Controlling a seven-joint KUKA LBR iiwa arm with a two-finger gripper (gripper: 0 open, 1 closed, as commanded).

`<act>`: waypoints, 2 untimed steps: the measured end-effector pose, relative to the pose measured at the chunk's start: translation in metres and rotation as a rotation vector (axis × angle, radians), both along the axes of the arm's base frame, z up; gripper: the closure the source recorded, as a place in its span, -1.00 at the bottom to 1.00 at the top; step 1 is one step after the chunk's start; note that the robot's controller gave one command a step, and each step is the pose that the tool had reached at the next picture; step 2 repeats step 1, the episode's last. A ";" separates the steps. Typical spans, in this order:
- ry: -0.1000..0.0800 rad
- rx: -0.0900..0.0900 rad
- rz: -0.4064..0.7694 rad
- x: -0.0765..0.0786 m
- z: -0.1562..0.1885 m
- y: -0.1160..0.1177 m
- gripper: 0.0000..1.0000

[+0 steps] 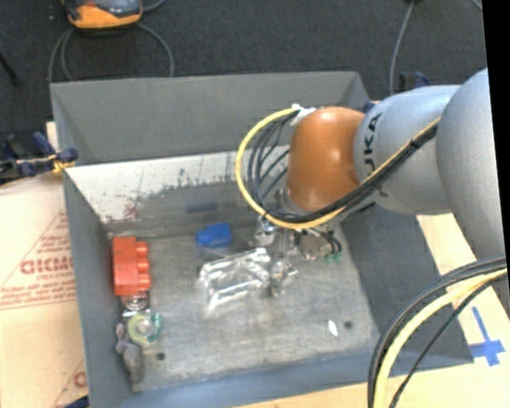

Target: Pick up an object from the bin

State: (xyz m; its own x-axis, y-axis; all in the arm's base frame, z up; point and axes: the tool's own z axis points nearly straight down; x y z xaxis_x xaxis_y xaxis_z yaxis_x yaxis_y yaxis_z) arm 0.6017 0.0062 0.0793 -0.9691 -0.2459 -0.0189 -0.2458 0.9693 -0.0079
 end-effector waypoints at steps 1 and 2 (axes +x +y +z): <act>0.012 0.001 -0.010 -0.020 0.124 0.005 1.00; 0.012 0.001 -0.010 -0.020 0.124 0.005 1.00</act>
Offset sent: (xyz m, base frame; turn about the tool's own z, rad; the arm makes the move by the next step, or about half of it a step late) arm -0.0217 0.0079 0.1201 0.0116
